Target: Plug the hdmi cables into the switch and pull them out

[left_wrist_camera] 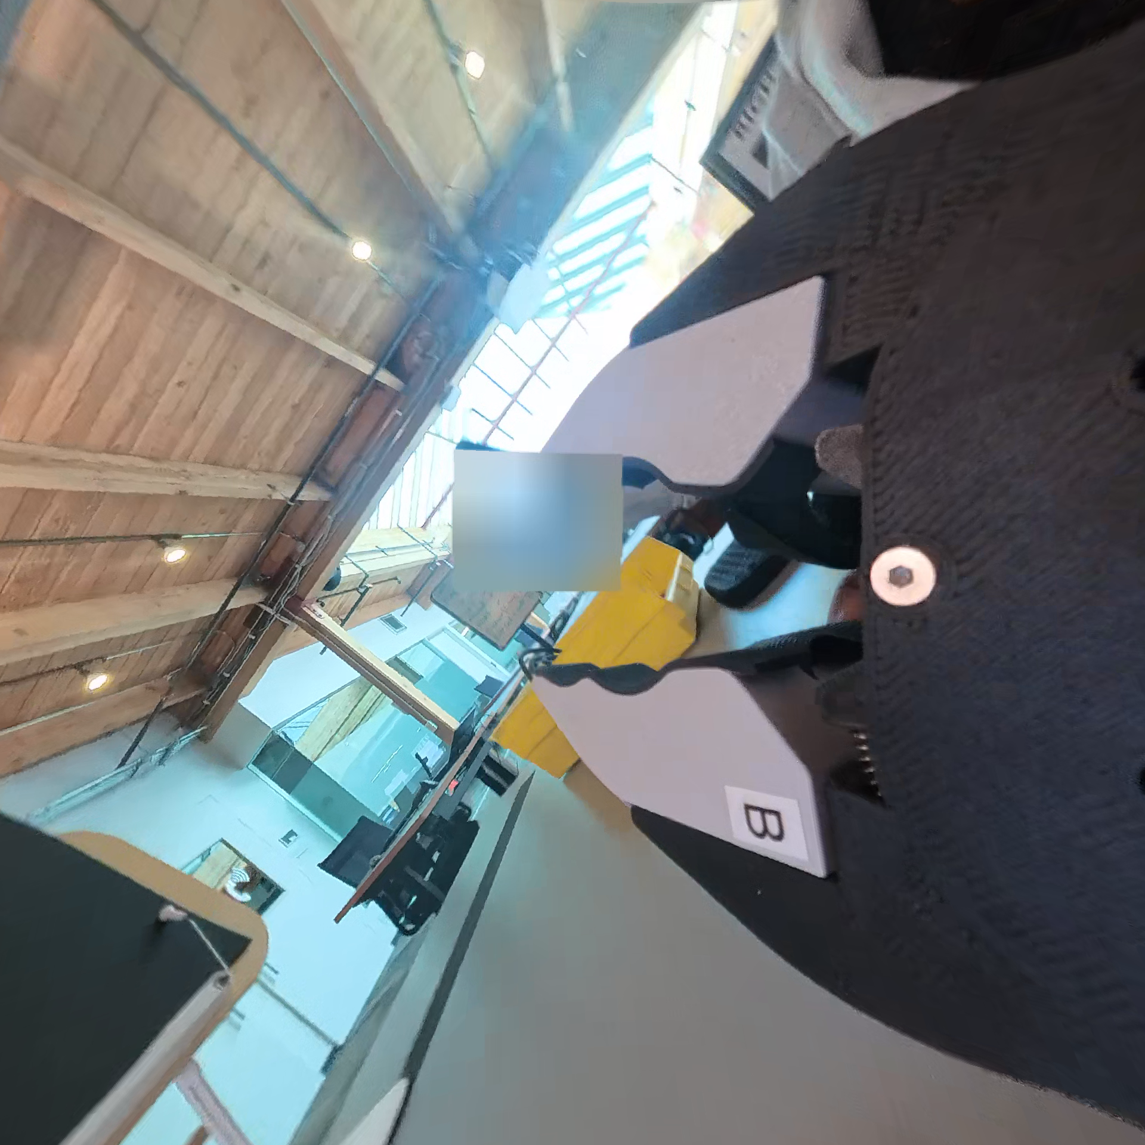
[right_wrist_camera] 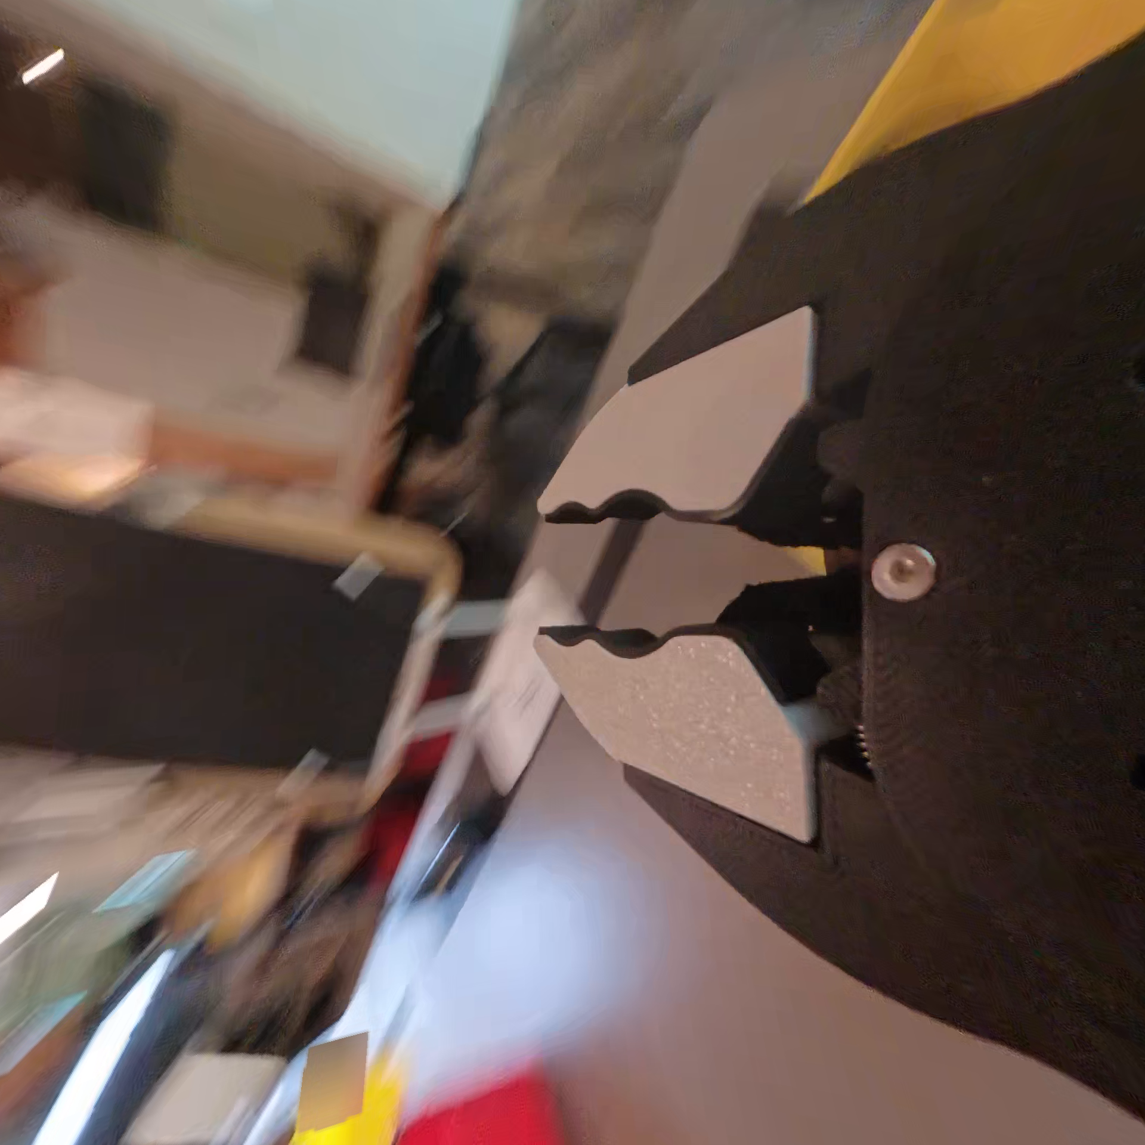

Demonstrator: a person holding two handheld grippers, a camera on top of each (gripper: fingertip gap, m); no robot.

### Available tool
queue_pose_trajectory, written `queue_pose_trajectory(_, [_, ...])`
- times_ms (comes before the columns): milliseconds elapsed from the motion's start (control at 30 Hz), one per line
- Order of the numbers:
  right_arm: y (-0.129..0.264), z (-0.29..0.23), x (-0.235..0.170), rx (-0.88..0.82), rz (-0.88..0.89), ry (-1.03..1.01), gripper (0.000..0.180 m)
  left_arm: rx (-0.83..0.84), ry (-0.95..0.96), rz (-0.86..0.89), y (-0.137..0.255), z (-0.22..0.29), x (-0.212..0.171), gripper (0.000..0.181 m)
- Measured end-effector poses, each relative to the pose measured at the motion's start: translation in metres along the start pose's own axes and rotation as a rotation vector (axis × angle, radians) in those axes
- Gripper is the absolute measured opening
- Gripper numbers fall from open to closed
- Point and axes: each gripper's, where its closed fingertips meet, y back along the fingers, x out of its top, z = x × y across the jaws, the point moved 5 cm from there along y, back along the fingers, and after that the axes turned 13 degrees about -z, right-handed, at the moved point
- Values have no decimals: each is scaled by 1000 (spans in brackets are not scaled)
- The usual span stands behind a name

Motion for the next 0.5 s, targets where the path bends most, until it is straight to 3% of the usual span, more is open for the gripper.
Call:
queue_pose_trajectory(100, [26,-94,9,403,482,-51,36,58,-205,-63,-5,12,-5,57])
queue_pose_trajectory(167, [32,-140,-7,555,635,-89,44,89,-313,-153,-8,22,-14,60])
queue_pose_trajectory(267, [22,-188,-39,702,611,-91,66,139,-468,-335,10,51,-12,61])
queue_pose_trajectory(400, [14,-217,-47,780,522,27,88,606,-728,-533,84,67,64,54])
queue_pose_trajectory(500, [7,-223,-56,830,485,-4,88,984,-699,-701,152,54,136,52])
